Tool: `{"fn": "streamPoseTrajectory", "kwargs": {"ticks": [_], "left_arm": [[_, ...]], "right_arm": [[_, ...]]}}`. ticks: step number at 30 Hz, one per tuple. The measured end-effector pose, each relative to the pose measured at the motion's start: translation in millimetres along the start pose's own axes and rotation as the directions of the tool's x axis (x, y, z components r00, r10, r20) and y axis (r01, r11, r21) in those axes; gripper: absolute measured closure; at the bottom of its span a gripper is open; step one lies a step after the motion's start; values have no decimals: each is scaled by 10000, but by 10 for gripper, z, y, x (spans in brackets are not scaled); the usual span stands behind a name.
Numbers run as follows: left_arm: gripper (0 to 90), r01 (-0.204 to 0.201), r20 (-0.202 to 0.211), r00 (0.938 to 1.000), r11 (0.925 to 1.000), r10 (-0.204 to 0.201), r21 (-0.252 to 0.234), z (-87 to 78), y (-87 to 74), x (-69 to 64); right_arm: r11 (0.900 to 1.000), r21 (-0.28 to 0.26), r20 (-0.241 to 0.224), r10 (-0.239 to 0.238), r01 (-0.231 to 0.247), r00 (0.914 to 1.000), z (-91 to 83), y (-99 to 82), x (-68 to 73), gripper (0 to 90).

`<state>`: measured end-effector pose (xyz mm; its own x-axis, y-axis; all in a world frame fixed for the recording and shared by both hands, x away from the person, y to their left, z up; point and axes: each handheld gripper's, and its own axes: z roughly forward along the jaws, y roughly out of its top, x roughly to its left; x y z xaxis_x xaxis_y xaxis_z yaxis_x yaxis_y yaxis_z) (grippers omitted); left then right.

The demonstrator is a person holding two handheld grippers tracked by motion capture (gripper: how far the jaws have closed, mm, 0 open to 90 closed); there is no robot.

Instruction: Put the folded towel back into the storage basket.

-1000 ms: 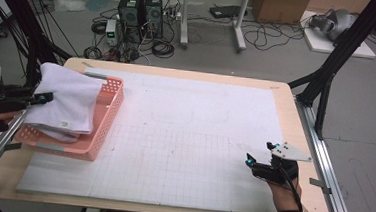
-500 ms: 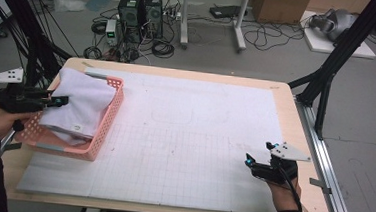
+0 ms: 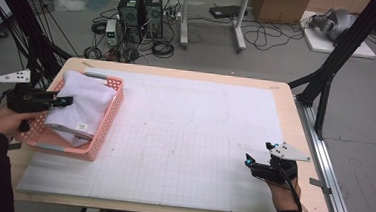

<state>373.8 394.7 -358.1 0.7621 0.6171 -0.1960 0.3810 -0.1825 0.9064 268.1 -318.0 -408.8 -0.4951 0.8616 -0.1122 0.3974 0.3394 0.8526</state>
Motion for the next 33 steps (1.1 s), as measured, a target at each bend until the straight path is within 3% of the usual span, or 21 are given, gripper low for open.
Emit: {"fn": "streamPoseTrajectory", "kwargs": {"ticks": [4, 7, 9, 11, 12, 14, 15, 17, 18, 19, 20, 22, 25, 27, 30, 33], "left_arm": [[683, 305, -1040, 9944, 9950, -206, 946, 12, -54, 59], [663, 523, -1560, 9873, 9886, -299, 1410, 39, -76, 77], [638, 557, -1700, 9850, 9857, -281, 1593, 64, -69, 73], [576, 838, -2159, 9755, 9778, -411, 1921, 86, -68, 86], [500, 1049, -2493, 9670, 9738, -525, 2017, 94, -66, 93], [325, 1342, -3531, 9339, 9703, -559, 2014, 78, -54, 98], [279, 1425, -3881, 9196, 9728, -618, 1829, 50, -43, 100], [265, 1473, -4680, 8815, 9785, -634, 1447, -25, -13, 96], [257, 1437, -4956, 8664, 9811, -613, 1299, -59, 8, 86], [259, 1389, -5027, 8620, 9842, -657, 1094, -85, 28, 66], [265, 1283, -4955, 8663, 9870, -638, 972, -99, 46, 42], [331, 1168, -4445, 8932, 9896, -678, 837, -80, 73, -10], [349, 1143, -4079, 9102, 9901, -713, 819, 31, 87, -79], [376, 1157, -3994, 9143, 9884, -673, 983, 126, 67, -109], [420, 1455, -3889, 9179, 9788, -791, 1443, 278, 8, -118], [446, 1665, -4071, 9114, 9583, -597, 2321, 436, -42, -127]], "right_arm": [[9999, -26, -8, -103, 103, 9999, 12, -2, -7, 181], [10000, -21, -13, -97, 97, 10000, 10, -2, -2, 181], [10000, 5, -7, -92, 92, 10000, 11, -2, -3, 181], [9999, 36, -26, -99, 99, 9999, 11, -1, 2, 181], [9999, 48, -37, -91, 91, 10000, 10, 0, 4, 181], [10000, 14, -45, -86, 87, 10000, 8, 1, 6, 181], [9999, 3, -12, -112, 112, 9999, 7, 1, 1, 181], [10000, 1, -19, -96, 96, 10000, 6, 0, 0, 181], [10000, -1, -25, -91, 91, 10000, 6, 0, 0, 181], [10000, -5, -15, -97, 97, 10000, 7, 1, 1, 181], [10000, 28, -41, -45, 45, 10000, 9, 2, 7, 181], [9999, 39, -63, -98, 98, 9999, 16, 3, 8, 181], [9999, 17, -63, -139, 139, 9999, 23, 8, 15, 181], [9999, 23, -60, -117, 117, 9999, 21, 9, 20, 181], [9999, -19, -55, -122, 122, 9999, 17, 9, 15, 181], [10000, -22, -93, -90, 90, 9999, 10, 11, 19, 181]]}}
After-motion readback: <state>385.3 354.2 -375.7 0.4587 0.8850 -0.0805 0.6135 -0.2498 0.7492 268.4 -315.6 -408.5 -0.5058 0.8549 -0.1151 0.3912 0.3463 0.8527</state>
